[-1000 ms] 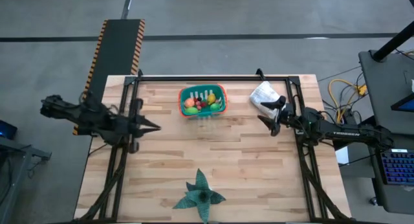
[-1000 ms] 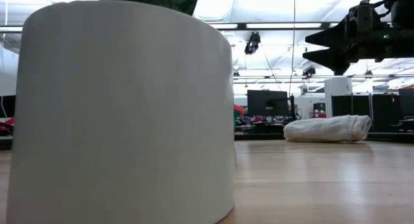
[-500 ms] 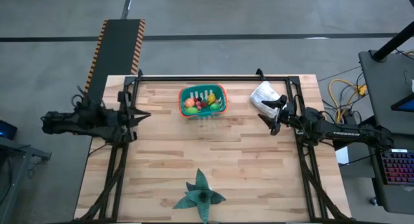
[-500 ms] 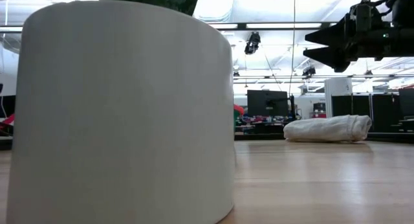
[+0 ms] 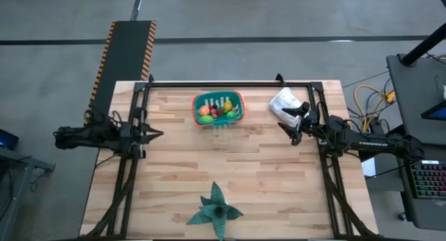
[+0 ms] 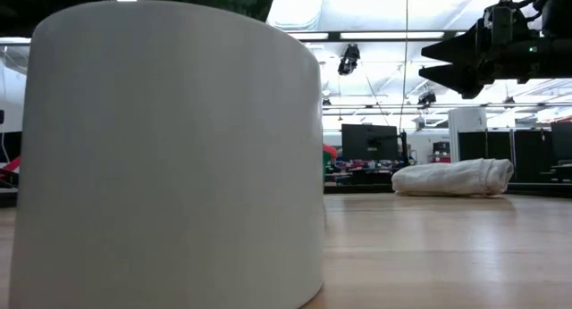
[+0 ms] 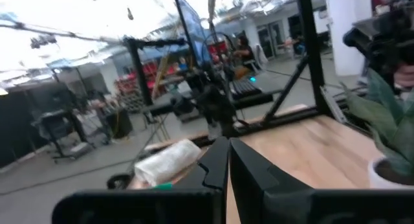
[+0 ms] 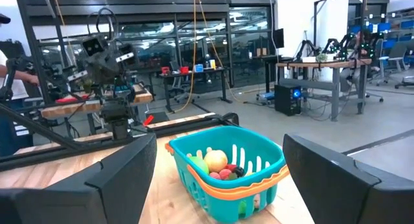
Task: Pick and placing Produce into tupperware
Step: Return to Home Position
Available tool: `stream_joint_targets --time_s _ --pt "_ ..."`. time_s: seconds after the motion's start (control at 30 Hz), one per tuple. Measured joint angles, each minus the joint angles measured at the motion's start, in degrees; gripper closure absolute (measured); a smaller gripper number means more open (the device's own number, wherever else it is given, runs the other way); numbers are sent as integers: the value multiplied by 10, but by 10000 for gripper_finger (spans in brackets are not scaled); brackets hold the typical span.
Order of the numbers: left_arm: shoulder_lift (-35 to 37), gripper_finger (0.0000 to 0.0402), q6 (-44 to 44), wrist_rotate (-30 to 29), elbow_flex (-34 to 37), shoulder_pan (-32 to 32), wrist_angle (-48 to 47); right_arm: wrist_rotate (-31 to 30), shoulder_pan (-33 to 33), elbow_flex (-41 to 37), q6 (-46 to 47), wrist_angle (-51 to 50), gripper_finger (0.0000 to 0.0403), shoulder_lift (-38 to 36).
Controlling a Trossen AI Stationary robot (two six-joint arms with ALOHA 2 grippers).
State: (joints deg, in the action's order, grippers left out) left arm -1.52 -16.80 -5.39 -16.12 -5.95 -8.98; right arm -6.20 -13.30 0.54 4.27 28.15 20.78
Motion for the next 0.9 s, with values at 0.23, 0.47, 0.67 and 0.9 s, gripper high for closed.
stream_joint_targets --time_s 0.23,0.47,0.67,0.9 --pt "-5 401 34 4 36 0 6 1 0 0 -3 -3 76 0" --pt "0 401 55 -19 86 2 54 1 0 0 -18 -9 76 0" --pt "-1 401 74 -29 121 13 80 1 0 0 -19 -9 76 -1" --pt "-4 401 79 -62 145 16 88 23 0 0 -7 -14 76 0"
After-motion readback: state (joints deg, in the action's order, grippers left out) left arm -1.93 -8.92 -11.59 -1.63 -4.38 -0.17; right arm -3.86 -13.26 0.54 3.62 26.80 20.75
